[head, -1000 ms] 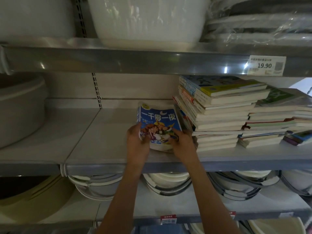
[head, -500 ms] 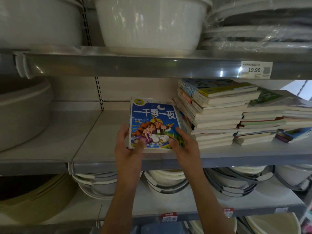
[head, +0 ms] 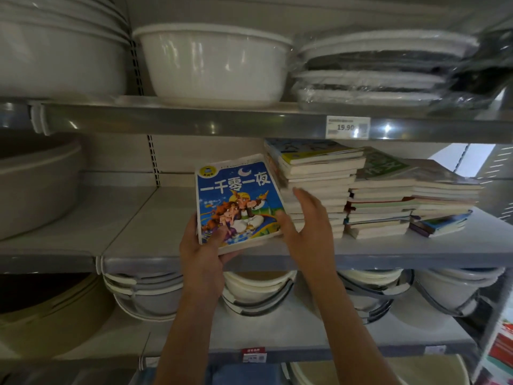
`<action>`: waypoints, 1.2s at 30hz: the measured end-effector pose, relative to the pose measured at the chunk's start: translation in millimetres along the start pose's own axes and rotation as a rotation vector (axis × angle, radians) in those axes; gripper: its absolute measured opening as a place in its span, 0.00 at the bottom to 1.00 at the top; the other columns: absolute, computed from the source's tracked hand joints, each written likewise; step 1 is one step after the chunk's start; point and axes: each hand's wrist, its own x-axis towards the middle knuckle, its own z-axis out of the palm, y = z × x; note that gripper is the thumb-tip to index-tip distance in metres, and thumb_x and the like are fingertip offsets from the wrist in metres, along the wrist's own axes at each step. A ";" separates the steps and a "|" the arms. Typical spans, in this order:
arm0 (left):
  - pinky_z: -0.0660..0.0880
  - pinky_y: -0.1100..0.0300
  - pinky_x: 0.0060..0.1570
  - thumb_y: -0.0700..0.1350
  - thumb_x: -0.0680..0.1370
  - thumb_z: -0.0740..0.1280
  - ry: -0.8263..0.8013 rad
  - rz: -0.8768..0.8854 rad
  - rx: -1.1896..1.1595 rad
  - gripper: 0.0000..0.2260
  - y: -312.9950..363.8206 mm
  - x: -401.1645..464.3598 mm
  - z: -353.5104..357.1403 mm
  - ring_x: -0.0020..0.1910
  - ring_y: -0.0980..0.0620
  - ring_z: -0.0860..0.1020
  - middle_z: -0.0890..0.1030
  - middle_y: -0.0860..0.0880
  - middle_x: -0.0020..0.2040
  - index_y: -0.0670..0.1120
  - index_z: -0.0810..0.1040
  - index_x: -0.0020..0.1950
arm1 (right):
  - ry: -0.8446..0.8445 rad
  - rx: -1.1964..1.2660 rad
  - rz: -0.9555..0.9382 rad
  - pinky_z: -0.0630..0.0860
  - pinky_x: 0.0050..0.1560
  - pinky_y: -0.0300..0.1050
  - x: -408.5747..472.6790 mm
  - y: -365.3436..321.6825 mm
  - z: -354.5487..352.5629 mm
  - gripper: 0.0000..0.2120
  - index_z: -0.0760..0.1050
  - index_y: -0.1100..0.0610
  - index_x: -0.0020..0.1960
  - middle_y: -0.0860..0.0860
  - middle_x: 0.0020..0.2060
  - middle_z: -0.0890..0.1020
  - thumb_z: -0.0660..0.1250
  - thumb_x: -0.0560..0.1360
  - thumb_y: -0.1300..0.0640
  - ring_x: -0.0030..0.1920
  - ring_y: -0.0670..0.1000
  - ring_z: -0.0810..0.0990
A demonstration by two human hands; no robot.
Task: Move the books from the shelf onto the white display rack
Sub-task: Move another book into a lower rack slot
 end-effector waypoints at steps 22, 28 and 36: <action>0.82 0.50 0.40 0.32 0.78 0.68 -0.018 0.066 0.140 0.17 -0.9 16.2 20.3 0.50 0.44 0.85 0.84 0.43 0.55 0.48 0.78 0.63 | 0.129 -0.372 -0.225 0.55 0.75 0.59 96.0 31.2 -2.4 0.20 0.81 0.58 0.58 0.57 0.57 0.81 0.77 0.69 0.51 0.65 0.62 0.74; 0.81 0.55 0.36 0.34 0.78 0.67 -0.020 0.067 0.133 0.16 -0.9 11.2 18.6 0.49 0.46 0.85 0.84 0.43 0.55 0.47 0.77 0.64 | 0.287 -0.272 -0.344 0.62 0.71 0.56 88.2 22.2 -3.0 0.09 0.85 0.55 0.48 0.53 0.42 0.83 0.73 0.69 0.55 0.48 0.58 0.80; 0.82 0.49 0.44 0.46 0.82 0.65 -0.044 0.096 0.095 0.14 0.6 -2.3 19.1 0.54 0.42 0.84 0.83 0.42 0.58 0.48 0.75 0.68 | 0.339 -0.161 -0.617 0.69 0.59 0.52 38.1 -9.3 -13.8 0.09 0.86 0.53 0.49 0.49 0.39 0.83 0.72 0.73 0.50 0.42 0.52 0.78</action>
